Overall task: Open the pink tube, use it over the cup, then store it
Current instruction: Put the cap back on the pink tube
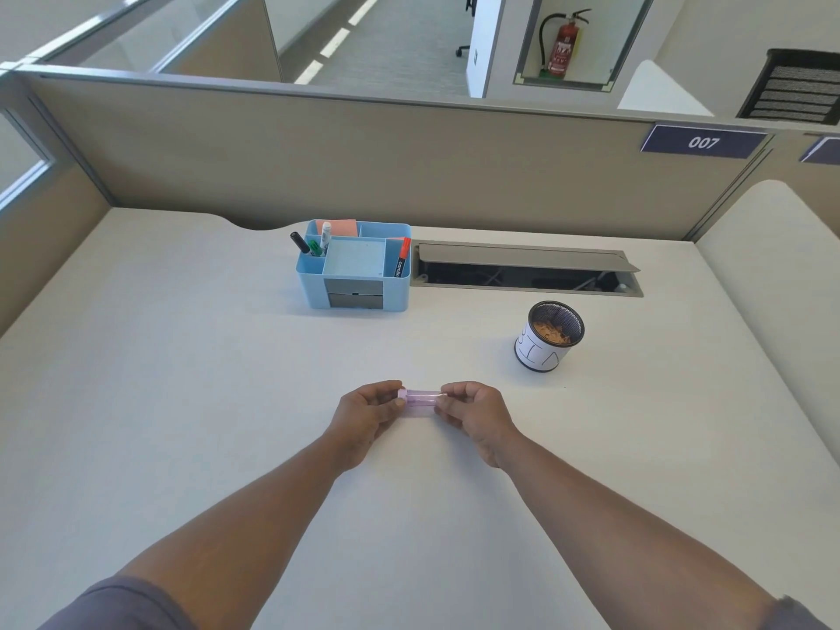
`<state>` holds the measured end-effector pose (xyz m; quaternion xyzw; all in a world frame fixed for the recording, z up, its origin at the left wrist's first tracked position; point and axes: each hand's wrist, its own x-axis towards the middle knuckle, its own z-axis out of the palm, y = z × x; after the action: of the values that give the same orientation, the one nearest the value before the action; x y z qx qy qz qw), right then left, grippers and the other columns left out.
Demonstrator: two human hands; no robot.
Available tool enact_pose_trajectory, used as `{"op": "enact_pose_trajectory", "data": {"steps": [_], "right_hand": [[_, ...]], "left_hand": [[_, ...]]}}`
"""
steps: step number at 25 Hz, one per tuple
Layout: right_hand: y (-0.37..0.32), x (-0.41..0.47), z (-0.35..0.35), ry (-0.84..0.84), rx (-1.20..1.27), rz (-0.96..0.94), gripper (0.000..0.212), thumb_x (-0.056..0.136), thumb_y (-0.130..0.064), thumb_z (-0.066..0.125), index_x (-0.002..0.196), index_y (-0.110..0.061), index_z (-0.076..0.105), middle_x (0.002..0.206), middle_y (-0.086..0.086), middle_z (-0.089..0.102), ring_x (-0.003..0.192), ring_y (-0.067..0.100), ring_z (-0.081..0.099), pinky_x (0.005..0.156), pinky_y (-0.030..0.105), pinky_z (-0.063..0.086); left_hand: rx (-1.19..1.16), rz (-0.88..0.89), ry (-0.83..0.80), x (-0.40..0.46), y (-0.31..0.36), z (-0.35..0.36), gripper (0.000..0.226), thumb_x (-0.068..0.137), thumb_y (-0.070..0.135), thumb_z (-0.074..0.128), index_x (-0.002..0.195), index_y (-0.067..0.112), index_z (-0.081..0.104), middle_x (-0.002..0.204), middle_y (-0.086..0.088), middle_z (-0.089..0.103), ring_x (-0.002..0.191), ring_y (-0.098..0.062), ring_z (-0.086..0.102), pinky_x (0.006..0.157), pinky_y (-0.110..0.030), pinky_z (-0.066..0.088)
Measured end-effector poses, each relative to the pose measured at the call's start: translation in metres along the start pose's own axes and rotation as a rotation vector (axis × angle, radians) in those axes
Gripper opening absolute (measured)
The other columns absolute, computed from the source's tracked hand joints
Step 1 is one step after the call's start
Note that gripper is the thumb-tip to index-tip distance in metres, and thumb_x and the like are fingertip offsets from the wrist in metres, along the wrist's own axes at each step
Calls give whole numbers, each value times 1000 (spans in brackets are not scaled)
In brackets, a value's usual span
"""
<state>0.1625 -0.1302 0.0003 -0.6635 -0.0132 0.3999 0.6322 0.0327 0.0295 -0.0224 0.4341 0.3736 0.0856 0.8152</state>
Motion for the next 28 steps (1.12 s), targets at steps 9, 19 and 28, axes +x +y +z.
{"op": "enact_pose_trajectory", "data": {"steps": [9,19,28], "right_hand": [[4,1,-2,-25,16,17,22,80,9,78,94,-7,72,94,9,75,86,19,71,79,26,60],[4,1,-4,-70,-32,-7,28,77,15,75,87,-10,72,99,12,72,93,22,65,91,35,59],[2,-2,-2,-40,-239,-108,30,78,16,73,85,-14,73,95,9,74,89,21,67,93,39,57]], "left_hand": [[-3,5,9,5,-3,-2,25,86,3,78,110,8,76,106,-8,80,96,-18,75,83,-23,59],[14,-2,0,8,-5,-4,24,87,6,77,111,10,76,106,-6,81,97,-15,76,85,-22,59],[41,3,-7,9,-6,-6,26,85,6,79,111,9,76,107,-6,81,98,-15,76,83,-21,58]]}}
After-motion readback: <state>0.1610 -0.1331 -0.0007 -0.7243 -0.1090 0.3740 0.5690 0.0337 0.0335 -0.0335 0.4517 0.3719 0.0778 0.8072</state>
